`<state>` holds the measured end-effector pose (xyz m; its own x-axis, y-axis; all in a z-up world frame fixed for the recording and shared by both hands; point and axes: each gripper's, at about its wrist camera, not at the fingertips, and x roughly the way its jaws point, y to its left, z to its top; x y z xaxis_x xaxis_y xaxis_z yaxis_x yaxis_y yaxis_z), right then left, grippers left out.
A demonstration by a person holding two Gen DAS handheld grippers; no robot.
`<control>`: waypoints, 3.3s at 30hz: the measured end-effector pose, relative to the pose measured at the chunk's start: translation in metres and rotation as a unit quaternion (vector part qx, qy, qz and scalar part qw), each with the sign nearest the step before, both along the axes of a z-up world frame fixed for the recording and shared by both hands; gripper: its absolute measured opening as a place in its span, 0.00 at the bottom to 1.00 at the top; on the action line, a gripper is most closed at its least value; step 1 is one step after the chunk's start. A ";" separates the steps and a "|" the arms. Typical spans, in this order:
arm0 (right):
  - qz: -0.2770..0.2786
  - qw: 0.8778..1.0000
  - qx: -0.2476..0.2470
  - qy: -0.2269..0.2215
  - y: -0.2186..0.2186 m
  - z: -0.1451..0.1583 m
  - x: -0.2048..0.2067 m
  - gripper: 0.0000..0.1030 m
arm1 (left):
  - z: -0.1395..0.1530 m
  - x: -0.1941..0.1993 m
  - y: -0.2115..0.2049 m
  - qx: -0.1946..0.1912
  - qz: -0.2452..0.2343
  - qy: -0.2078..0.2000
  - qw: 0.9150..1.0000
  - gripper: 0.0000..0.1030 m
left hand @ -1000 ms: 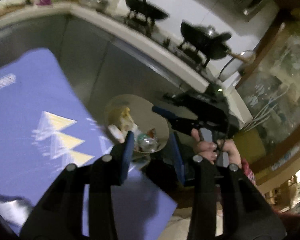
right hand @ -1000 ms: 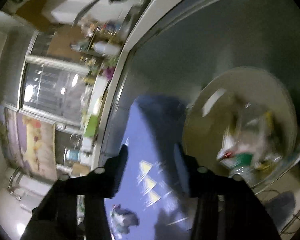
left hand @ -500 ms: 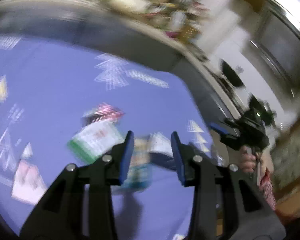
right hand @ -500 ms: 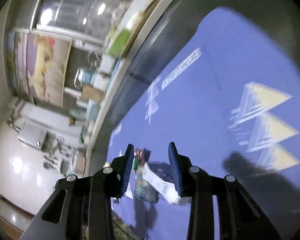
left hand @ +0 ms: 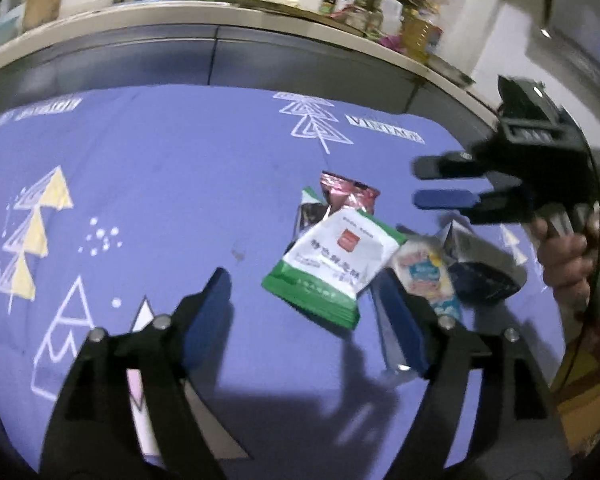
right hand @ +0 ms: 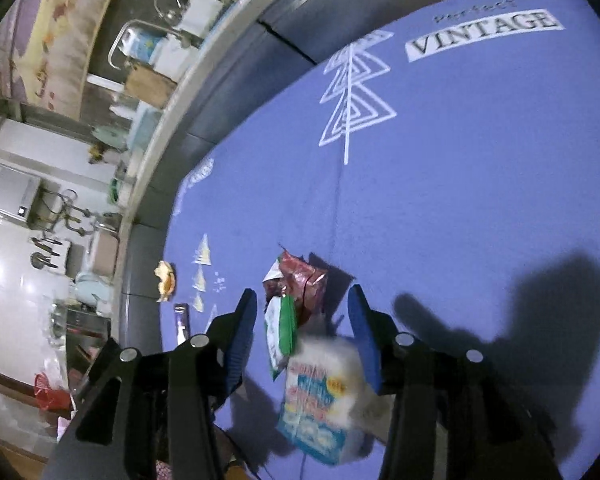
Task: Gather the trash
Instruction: 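Grasp the green-and-white snack bag with the left tool while the right tool grasps a pink wrapper, then carry the snack bag and pink wrapper over the beige bin and open both tools, then move both open tools back over the sponge package and milk carton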
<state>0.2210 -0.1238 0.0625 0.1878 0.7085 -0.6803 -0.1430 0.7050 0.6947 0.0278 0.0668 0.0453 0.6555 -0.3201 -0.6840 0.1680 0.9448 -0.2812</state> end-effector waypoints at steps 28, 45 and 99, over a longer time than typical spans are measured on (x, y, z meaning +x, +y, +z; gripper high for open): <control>0.011 0.998 0.008 -0.066 0.028 0.019 -0.003 0.01 | -0.020 0.011 0.026 -0.089 -0.016 0.029 0.995 0.00; -0.064 0.989 0.053 -0.121 -0.060 0.056 -0.054 0.01 | 0.040 -0.008 0.010 -0.195 -0.037 0.001 0.980 0.00; -0.339 0.920 0.105 -0.166 -0.382 -0.001 -0.150 0.61 | 0.048 -0.002 -0.392 -0.033 -0.328 0.035 0.943 0.08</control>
